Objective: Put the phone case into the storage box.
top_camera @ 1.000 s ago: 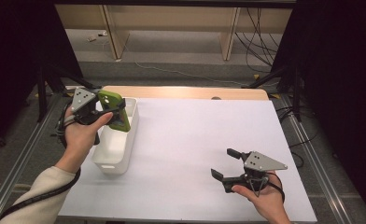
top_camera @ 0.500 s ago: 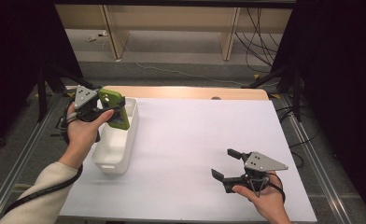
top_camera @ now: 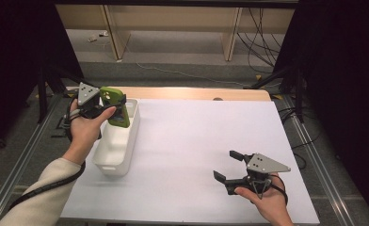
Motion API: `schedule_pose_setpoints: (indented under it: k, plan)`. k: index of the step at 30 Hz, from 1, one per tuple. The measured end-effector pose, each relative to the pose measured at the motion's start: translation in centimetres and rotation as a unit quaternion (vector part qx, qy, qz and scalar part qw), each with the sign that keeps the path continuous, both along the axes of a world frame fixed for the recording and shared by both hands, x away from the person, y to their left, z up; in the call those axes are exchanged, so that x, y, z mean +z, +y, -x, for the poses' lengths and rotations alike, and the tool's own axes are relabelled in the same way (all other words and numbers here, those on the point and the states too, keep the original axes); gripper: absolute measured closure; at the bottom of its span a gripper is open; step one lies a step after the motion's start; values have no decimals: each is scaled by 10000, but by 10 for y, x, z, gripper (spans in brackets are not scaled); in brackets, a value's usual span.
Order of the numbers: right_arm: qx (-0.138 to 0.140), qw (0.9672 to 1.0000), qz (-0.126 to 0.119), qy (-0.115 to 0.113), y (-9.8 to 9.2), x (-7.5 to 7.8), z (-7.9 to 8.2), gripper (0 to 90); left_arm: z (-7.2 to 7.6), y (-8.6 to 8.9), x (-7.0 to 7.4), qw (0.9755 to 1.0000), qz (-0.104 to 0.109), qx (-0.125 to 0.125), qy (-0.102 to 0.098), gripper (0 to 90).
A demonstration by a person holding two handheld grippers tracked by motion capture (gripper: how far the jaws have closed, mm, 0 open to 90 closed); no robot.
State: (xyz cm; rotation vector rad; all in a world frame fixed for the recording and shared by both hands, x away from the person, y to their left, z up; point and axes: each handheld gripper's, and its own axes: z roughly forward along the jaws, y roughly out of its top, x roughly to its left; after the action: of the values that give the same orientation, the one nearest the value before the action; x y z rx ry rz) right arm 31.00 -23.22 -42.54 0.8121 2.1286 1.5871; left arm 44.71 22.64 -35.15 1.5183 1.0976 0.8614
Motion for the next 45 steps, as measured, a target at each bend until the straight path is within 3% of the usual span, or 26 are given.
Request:
schedule_pose_setpoints:
  k: [45]
  plan:
    - [15, 10000, -7, 34, 0, -2, -1, 112, -29, -4, -2, 9998, -99, 165, 56, 155]
